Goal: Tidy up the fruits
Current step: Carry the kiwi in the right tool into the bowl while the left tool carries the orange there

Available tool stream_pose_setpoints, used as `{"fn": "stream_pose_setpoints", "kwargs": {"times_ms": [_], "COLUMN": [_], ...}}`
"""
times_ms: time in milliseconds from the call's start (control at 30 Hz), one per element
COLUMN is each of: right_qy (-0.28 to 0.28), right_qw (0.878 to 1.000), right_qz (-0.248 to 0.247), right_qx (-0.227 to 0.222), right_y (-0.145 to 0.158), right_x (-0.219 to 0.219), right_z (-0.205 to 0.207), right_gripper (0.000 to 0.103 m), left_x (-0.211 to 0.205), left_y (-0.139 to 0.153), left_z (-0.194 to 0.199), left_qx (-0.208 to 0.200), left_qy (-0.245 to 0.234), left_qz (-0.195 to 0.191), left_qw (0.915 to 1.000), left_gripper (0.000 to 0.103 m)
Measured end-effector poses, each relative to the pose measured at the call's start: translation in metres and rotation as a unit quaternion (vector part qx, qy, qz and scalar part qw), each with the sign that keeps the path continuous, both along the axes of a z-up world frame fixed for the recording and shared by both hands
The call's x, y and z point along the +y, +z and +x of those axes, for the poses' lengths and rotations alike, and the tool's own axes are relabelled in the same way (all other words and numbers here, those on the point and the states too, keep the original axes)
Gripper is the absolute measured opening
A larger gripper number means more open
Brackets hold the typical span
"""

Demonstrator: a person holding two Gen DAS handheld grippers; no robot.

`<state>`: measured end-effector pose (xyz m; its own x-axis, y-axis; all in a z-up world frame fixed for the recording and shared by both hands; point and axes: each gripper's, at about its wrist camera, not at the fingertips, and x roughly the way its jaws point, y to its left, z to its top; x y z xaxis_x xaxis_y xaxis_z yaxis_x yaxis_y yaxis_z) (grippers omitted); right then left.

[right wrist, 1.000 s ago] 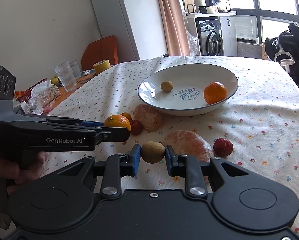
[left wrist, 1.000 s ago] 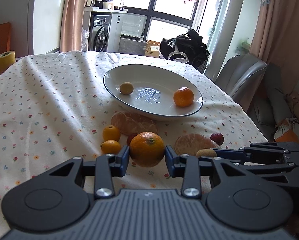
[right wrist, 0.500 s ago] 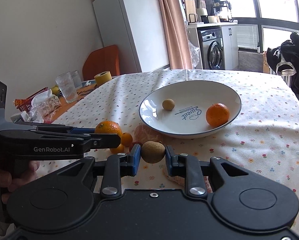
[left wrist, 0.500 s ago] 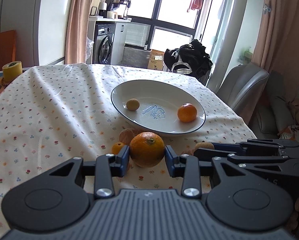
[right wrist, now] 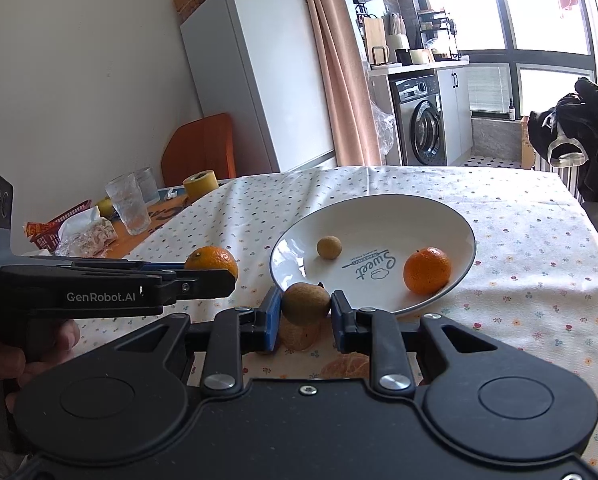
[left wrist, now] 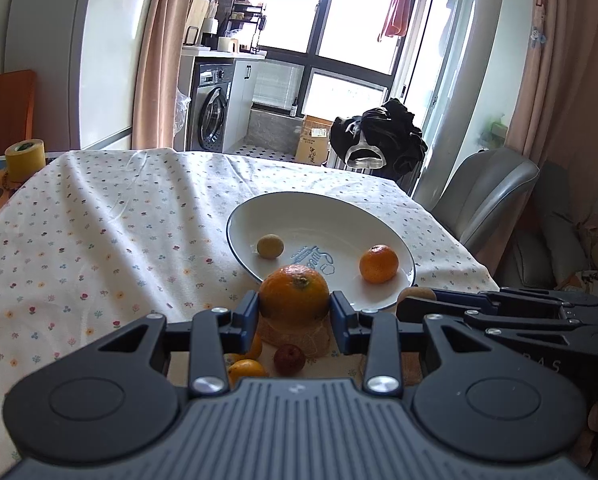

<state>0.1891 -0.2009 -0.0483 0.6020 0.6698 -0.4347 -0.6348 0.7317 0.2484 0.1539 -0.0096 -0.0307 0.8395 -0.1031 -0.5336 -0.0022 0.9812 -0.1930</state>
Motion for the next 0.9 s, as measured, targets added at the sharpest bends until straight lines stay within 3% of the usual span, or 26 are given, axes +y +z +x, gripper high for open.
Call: {"fn": "stream_pose_setpoints", "kwargs": {"times_ms": [467, 900], "right_qy": [-0.011, -0.024], "right_qw": [1.000, 1.000], "right_qz": [0.014, 0.012], "right_qx": [0.000, 0.012], "right_y": [-0.004, -0.017], "right_x": [0.005, 0.008], "right_z": [0.019, 0.038], "right_gripper": [0.025, 0.025], "left_x": [0.002, 0.002], "left_y": [0.005, -0.012], "left_z": [0.021, 0.054], "left_qx": [-0.005, 0.023], "left_qy": [0.004, -0.003], "left_qz": [-0.002, -0.010], "left_qw": [1.0000, 0.9997], "left_gripper": [0.036, 0.036]}}
